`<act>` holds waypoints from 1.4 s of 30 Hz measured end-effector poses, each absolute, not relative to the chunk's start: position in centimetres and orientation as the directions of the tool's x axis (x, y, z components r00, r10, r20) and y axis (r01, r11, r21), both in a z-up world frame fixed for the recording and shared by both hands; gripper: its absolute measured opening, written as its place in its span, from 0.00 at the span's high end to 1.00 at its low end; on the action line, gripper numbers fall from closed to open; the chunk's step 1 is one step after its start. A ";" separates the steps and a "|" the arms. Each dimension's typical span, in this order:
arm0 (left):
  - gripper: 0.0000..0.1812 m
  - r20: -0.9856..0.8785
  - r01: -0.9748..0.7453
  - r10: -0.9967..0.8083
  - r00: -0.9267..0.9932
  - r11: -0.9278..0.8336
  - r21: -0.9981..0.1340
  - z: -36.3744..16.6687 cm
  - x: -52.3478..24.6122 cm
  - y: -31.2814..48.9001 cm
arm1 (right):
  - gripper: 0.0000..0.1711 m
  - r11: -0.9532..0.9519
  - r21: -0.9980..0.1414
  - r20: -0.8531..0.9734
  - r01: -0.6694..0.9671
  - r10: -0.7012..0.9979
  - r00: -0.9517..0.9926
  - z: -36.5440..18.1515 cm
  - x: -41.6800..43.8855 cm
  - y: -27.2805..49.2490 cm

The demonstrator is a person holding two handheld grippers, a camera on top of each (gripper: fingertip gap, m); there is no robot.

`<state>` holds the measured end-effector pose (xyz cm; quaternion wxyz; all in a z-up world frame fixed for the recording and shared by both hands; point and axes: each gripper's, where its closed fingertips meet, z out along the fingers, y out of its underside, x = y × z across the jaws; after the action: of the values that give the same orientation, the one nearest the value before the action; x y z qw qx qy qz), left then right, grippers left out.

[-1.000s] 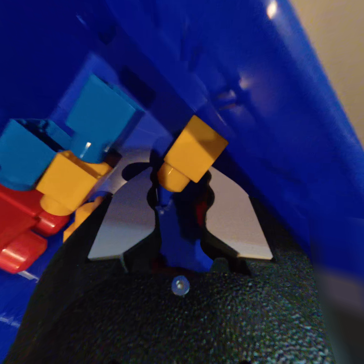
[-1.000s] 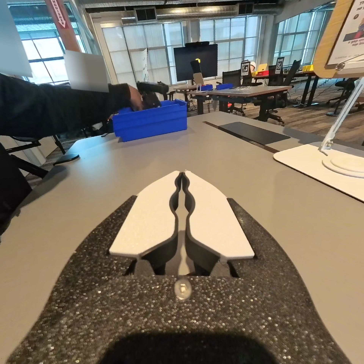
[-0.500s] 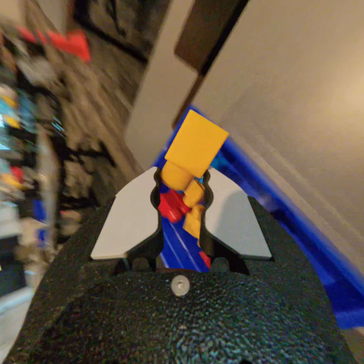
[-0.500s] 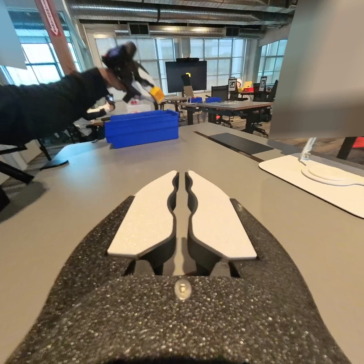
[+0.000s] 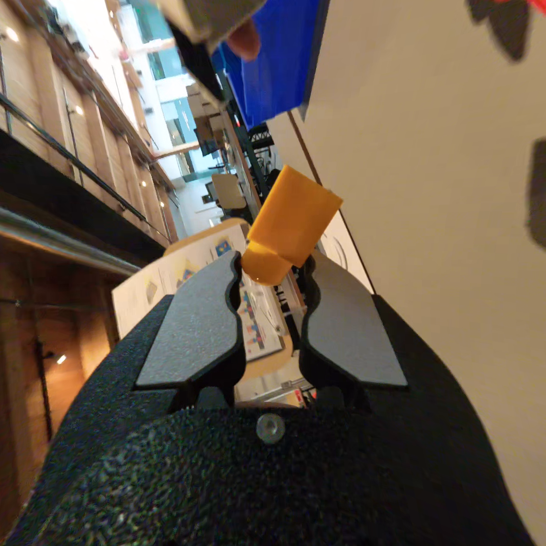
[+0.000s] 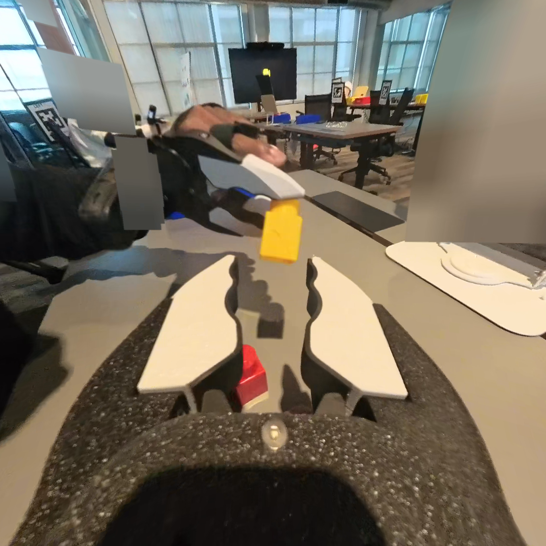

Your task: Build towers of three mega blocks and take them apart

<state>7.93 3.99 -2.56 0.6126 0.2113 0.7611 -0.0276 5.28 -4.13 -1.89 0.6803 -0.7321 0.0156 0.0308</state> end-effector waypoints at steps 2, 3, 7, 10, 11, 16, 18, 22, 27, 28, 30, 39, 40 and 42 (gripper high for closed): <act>0.78 -0.933 0.381 0.336 -0.130 0.886 0.266 -3.1 8.5 1.9 | 0.71 -0.108 -0.992 -0.064 -0.063 -0.001 0.998 -2.1 5.2 -4.0; 0.78 -0.926 0.390 0.356 -0.128 0.876 0.283 -3.3 8.7 1.1 | 0.70 -0.130 -0.990 -0.061 -0.062 -0.014 0.998 -2.4 5.2 -4.0; 0.77 -0.900 0.426 0.427 -0.083 0.832 0.355 -3.8 8.7 -1.9 | 0.68 -0.209 -0.976 -0.046 -0.064 -0.093 0.995 -3.9 6.0 -3.8; 0.77 -0.893 0.456 0.446 -0.061 0.808 0.372 -4.1 8.2 -3.8 | 0.75 -0.271 -0.962 -0.006 -0.041 -0.127 0.992 -5.1 6.4 -3.8; 0.77 -0.894 0.460 0.443 -0.060 0.808 0.369 -4.1 8.1 -4.2 | 0.78 -0.289 -0.957 0.008 -0.026 -0.116 0.993 -5.4 6.3 -3.8; 0.79 -0.956 0.432 0.243 -0.161 0.889 0.153 -3.6 8.2 -3.5 | 0.78 -0.263 -0.963 -0.023 -0.051 -0.111 0.994 -5.5 6.8 -4.2; 0.76 -0.971 0.399 0.061 -0.233 0.916 -0.038 -2.8 8.1 -2.3 | 0.78 -0.225 -0.971 -0.066 -0.083 -0.083 0.994 -5.6 7.0 -4.4; 0.71 -0.752 0.273 -0.387 -0.534 0.763 -0.586 -3.4 6.8 -0.7 | 0.78 -0.020 -0.976 -0.218 -0.217 0.094 0.971 -3.5 5.8 -4.7; 0.72 -0.188 0.060 -0.544 -0.818 0.244 -0.968 -4.1 3.4 -3.0 | 0.78 0.097 -0.967 -0.212 -0.236 0.208 0.955 -2.8 4.6 -4.9; 0.72 -0.115 0.016 -0.546 -0.830 0.183 -0.983 -4.4 3.2 -3.3 | 0.78 0.119 -0.962 -0.212 -0.244 0.234 0.949 -2.6 4.2 -4.9; 0.72 -0.014 -0.051 -0.533 -0.846 0.107 -0.993 -5.0 2.9 -4.0 | 0.78 0.153 -0.953 -0.213 -0.261 0.271 0.939 -2.3 3.5 -4.9; 0.80 -0.008 -0.047 -0.487 -0.873 0.101 -0.994 -5.7 2.1 -5.6 | 0.78 0.143 -0.962 -0.180 -0.231 0.303 0.936 -3.4 2.1 -4.1; 0.80 -0.033 -0.030 -0.486 -0.874 0.121 -0.992 -5.9 2.0 -5.5 | 0.78 0.134 -0.968 -0.166 -0.214 0.301 0.939 -3.6 1.9 -4.1; 0.81 -0.085 0.003 -0.497 -0.864 0.164 -0.986 -6.3 2.1 -5.2 | 0.78 0.107 -0.978 -0.142 -0.178 0.279 0.950 -4.1 1.9 -3.9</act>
<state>2.06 -5.21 -6.33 0.2000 -0.1676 0.7362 -0.6244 1.93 -3.90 -4.10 0.7429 -0.6504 -0.0387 0.1537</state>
